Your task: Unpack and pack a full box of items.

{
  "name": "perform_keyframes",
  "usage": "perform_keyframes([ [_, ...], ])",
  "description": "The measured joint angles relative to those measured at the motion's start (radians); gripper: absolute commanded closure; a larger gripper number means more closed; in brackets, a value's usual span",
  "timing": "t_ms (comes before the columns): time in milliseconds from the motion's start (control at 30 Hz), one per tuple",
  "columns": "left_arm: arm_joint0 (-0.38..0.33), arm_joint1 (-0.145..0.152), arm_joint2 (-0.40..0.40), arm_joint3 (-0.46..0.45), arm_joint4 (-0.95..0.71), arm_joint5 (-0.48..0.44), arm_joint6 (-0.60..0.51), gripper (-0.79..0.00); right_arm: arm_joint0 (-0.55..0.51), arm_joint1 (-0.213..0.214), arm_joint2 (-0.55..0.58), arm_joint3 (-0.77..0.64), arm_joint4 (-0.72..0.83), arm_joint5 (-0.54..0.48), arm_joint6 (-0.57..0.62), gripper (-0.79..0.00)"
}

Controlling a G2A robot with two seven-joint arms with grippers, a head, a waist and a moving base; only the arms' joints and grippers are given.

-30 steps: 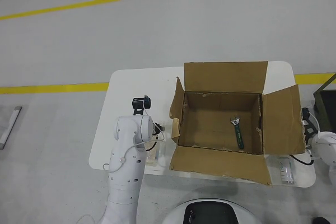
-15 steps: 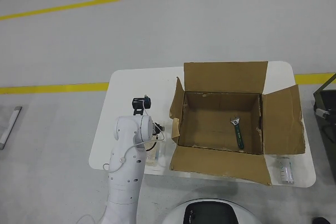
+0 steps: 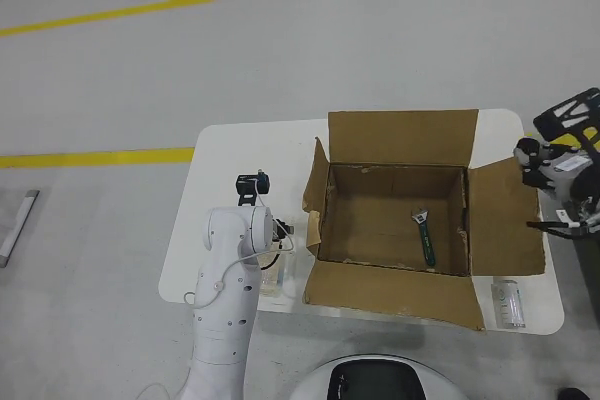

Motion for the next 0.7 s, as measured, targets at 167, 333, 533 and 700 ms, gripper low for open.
perform_keyframes([
  [167,0.000,0.000,0.000,0.000,0.000,0.000,0.000,-0.785,0.099,-0.005,-0.244,0.076,-0.077,-0.027,0.084,0.000],
  [333,0.000,0.000,0.000,0.000,0.000,0.000,0.000,-0.785,0.196,-0.024,-0.460,0.230,-0.148,0.001,0.116,0.000],
  [533,0.000,0.000,0.000,0.000,0.000,0.000,0.000,-0.785,0.246,-0.047,-0.574,0.368,-0.122,0.062,0.083,0.000],
  [700,0.000,0.000,0.000,0.000,0.000,0.000,0.000,-0.785,0.245,-0.046,-0.572,0.365,-0.119,0.061,0.083,0.000],
])
